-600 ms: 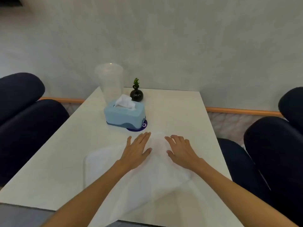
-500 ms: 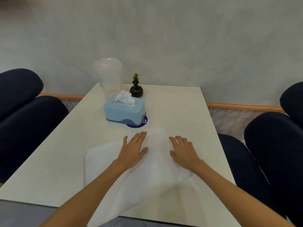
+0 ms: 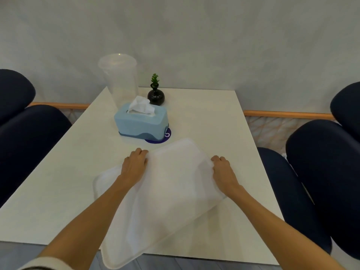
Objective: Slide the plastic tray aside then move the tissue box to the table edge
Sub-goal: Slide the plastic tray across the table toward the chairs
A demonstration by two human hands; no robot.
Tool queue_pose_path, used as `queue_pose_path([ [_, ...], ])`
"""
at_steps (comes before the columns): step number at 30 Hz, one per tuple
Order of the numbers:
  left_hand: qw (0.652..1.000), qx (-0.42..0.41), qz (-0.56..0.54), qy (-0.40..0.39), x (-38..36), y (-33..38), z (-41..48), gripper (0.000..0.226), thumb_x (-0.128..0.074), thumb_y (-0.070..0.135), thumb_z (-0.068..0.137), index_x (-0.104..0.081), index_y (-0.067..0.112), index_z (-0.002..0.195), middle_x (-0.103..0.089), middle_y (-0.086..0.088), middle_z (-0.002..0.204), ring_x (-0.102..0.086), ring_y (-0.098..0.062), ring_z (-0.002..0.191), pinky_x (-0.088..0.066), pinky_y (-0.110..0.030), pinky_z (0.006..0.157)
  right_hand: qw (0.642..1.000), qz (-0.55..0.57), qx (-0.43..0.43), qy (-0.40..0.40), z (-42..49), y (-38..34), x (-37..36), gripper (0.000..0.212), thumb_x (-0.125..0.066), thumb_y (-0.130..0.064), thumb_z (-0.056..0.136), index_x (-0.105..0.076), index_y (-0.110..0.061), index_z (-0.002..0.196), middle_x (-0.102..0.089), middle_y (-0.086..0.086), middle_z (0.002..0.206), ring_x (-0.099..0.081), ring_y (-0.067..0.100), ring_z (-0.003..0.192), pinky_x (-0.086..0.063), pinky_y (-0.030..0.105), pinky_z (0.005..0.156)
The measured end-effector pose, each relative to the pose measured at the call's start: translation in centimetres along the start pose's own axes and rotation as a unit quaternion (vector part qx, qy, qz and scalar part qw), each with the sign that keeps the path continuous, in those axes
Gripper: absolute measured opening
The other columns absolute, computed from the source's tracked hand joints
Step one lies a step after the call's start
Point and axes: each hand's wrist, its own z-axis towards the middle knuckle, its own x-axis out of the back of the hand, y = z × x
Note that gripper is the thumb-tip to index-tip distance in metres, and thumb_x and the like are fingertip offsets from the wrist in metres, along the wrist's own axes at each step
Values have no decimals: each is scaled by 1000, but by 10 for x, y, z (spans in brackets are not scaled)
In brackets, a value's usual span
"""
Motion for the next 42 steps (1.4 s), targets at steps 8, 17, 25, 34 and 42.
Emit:
queue_pose_path([
  [8, 998, 28, 43, 33, 4, 7, 6, 22, -43, 12, 99, -61, 6, 107, -63, -13, 103, -60, -29, 91, -43, -35, 65, 996, -28, -86, 11, -3, 15, 14, 32, -49, -15, 94, -50, -6, 124, -59, 17, 116, -53, 34, 108, -47, 40, 85],
  [17, 997, 53, 37, 38, -4, 21, -8, 21, -43, 13, 98, -62, 4, 100, -63, -13, 97, -62, -29, 80, -41, -33, 62, 965, 130, -229, -21, -28, 36, 24, 29, -54, -11, 89, -45, 4, 113, -57, 20, 103, -58, 32, 81, -44, 32, 63],
  [25, 996, 87, -3, 27, -9, 40, -20, 23, -46, 18, 97, -63, 3, 100, -65, -14, 98, -64, -30, 83, -49, -36, 69, 965, 131, -227, -26, -47, 30, 15, 21, -54, -4, 88, -53, 5, 107, -58, 17, 99, -56, 27, 80, -44, 28, 60],
  [34, 992, 94, -88, -5, -15, 76, -15, 22, -50, 15, 96, -64, 1, 104, -68, -17, 101, -65, -31, 88, -48, -35, 68, 973, 104, -208, 7, -7, 60, 54, 28, -49, 2, 89, -58, 9, 115, -60, 23, 121, -58, 38, 109, -49, 36, 86],
  [42, 984, 109, -139, -3, -24, 120, -3, 17, -56, 11, 92, -66, -3, 93, -62, -12, 80, -56, -23, 68, -47, -31, 63, 975, 96, -202, 9, 25, 98, 76, 25, -49, -2, 93, -61, 4, 114, -64, 20, 118, -62, 33, 104, -46, 29, 77],
])
